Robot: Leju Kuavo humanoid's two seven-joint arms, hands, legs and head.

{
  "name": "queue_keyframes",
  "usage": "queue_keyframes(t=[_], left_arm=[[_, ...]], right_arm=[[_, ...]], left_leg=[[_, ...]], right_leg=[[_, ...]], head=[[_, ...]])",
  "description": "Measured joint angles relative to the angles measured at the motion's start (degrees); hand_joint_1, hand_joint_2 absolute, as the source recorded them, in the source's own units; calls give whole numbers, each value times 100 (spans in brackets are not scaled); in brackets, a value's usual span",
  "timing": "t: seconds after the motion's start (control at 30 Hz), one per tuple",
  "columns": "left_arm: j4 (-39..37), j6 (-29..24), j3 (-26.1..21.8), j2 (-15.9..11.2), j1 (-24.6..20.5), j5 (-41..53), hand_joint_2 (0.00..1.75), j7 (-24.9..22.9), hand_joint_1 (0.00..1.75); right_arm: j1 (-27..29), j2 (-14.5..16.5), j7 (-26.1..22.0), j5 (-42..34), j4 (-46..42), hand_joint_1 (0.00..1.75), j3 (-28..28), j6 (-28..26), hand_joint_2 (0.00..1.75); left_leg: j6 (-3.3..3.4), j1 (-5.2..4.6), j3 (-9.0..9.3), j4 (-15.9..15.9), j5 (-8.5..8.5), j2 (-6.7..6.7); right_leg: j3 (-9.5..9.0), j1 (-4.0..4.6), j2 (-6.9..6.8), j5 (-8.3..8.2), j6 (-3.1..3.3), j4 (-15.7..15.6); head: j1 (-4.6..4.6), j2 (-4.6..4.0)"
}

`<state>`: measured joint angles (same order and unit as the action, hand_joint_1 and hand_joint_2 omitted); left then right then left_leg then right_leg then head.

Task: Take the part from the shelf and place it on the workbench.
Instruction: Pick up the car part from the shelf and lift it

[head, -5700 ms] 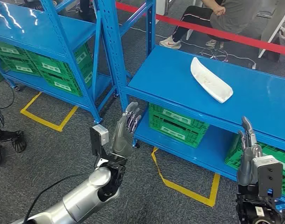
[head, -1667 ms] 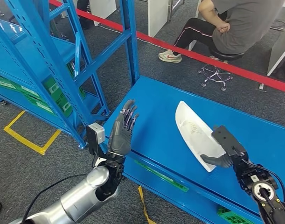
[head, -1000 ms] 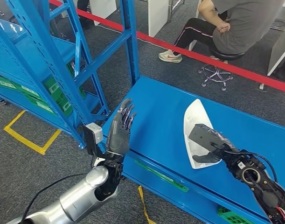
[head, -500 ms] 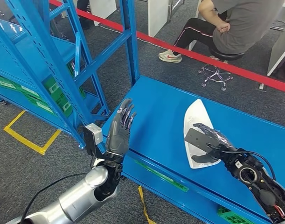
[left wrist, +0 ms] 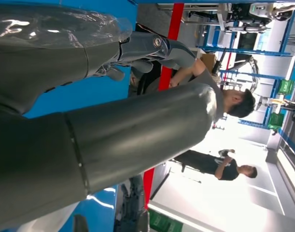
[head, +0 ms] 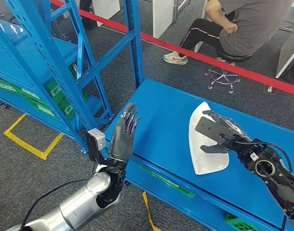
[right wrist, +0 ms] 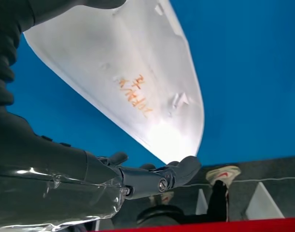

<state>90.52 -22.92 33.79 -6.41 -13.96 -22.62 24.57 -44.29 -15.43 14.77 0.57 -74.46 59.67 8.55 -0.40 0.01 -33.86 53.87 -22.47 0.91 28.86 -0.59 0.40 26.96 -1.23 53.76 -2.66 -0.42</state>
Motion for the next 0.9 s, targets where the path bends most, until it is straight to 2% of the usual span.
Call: queue_keyframes(t=[0.3,0.47,0.63,0.9], left_arm=[[5,57,0,-2,1,0,0,-1,0],[5,103,0,-2,-1,1,0,-4,0],[5,156,0,-1,-15,4,0,-22,0],[5,183,0,5,-49,7,0,-22,0]], right_arm=[[-113,101,-61,-218,-216,0,2,-38,175],[-115,170,-65,-641,-214,0,19,-2,175],[-37,261,-191,-1193,-7,0,118,50,175],[61,399,-286,-1545,382,0,257,143,175]], left_leg=[[0,1,0,0,0,0],[0,1,0,0,0,0],[0,1,0,0,0,0],[0,2,0,0,0,0]], right_leg=[[0,1,0,0,0,0],[0,0,0,0,0,0],[0,1,-1,0,0,0],[1,1,0,0,0,0]], head=[[-1,0],[0,0],[1,0],[0,0]])
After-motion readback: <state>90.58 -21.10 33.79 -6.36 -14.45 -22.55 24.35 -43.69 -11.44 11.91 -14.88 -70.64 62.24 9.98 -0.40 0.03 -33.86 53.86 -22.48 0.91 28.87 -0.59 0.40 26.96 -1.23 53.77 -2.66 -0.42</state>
